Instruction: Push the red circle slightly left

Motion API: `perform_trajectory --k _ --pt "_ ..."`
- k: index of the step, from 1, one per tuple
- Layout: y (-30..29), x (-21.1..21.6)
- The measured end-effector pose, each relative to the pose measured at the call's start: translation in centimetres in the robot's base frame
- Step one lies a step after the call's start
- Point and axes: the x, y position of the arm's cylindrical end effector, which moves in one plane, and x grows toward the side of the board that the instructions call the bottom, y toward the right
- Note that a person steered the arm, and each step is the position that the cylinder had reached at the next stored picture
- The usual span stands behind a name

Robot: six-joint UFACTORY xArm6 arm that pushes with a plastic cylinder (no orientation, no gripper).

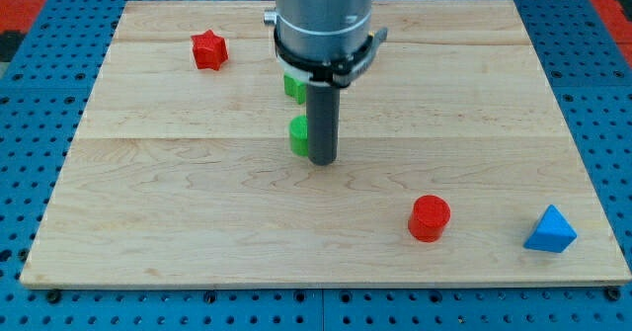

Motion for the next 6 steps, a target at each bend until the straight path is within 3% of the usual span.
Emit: perform_trajectory --k 2,3,4,6 --pt "1.9 -1.7" --pt "11.6 0.6" --pt "14.0 7.9" --pt "11.6 9.8"
